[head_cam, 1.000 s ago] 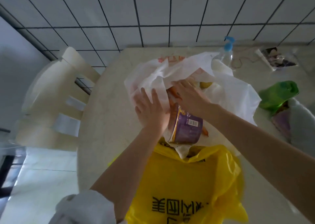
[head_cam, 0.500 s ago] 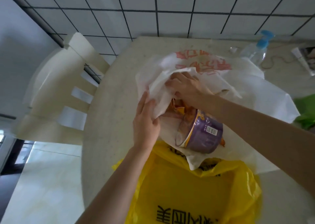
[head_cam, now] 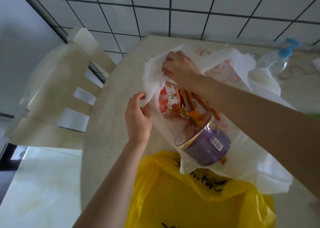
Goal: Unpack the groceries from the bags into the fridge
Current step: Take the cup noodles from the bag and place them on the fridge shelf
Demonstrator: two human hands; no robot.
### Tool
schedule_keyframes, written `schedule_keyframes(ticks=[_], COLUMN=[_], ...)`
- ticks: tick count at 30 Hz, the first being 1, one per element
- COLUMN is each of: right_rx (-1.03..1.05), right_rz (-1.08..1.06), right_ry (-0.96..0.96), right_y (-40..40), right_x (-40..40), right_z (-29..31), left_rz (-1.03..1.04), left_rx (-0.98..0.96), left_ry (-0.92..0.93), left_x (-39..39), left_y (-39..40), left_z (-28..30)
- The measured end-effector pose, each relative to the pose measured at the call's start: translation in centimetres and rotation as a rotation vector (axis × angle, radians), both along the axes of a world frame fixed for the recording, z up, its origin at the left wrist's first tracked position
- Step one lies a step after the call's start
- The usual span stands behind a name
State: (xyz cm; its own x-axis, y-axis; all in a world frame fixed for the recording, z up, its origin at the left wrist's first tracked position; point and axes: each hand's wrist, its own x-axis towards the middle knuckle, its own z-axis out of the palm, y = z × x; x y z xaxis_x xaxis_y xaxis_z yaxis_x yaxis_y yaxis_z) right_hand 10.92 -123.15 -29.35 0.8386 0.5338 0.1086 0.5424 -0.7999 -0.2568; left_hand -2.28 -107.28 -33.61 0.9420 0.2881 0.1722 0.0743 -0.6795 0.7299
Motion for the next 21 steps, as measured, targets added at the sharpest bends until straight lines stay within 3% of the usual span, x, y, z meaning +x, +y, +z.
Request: schedule_keyframes(ticks=[8, 10, 14, 21], right_rx=[0.069, 0.052, 0.076, 0.137], right_rz=[-0.035, -0.054, -0.071, -0.116], right_ry=[0.245, 0.267, 0.202, 0.225], right_y=[1.2, 1.0, 0.1, -1.1], right_x=[3.9, 4.3, 4.9, 4.7], right_z=[-1.9, -2.5, -3.8, -4.5], left_rz=[0.082, 0.005, -0.203, -0.302], left_rx=[-0.092, -0.02, 0.3, 0.329], left_ry=[0.132, 0.162, 0.204, 0.392], left_x=[2.0, 2.3, 2.9, 5.1], left_y=[1.5, 1.4, 1.5, 2.6], left_z=[-2.1, -2.3, -3.8, -6.1])
